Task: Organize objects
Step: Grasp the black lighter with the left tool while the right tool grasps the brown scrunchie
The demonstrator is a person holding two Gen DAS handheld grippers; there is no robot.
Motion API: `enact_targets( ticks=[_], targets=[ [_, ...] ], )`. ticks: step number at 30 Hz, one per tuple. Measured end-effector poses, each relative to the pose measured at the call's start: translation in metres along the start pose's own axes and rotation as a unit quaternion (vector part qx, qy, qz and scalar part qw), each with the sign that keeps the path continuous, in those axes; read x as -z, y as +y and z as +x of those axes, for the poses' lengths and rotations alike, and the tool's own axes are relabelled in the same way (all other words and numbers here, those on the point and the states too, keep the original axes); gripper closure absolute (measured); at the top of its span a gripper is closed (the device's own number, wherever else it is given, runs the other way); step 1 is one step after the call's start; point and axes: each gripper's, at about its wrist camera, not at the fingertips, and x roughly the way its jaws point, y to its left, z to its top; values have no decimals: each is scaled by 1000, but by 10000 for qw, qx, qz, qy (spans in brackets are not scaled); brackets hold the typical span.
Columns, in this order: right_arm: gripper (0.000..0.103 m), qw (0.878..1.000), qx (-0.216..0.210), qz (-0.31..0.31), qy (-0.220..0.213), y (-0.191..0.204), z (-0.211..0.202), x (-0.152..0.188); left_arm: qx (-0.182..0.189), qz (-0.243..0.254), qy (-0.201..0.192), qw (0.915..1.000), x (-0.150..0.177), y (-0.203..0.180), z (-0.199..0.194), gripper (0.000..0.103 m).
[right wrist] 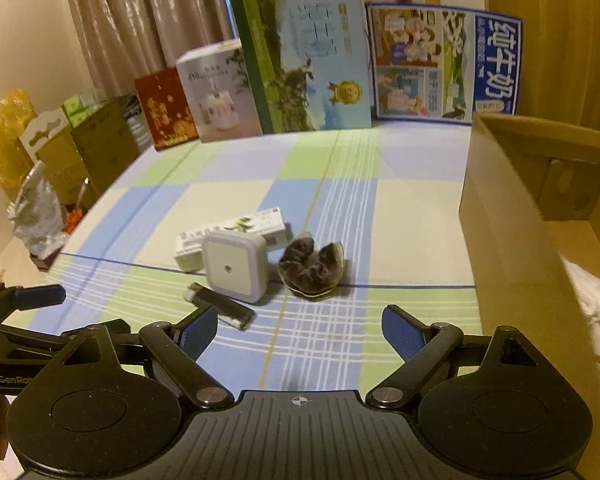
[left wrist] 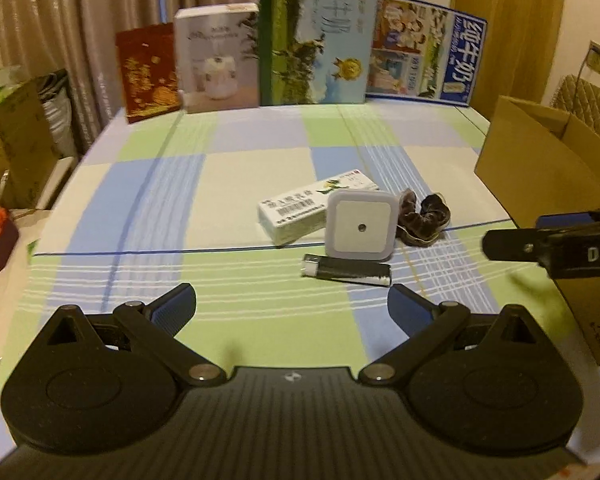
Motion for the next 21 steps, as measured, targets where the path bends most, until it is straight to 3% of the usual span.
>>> enact_targets(
  ticks=[7,14,21],
  targets=[
    [16,9997,115,151,127,-18,33,-4,506,369,131,9980,-4,-14,48,1],
    [16,9994,181,227,182,-31,52,-12,592,717,225,9954,-7,-25,84,1],
    [15,9987,209,424,210,-44,61,-18,680,423,260,9965,-8,-19,101,2]
  ],
)
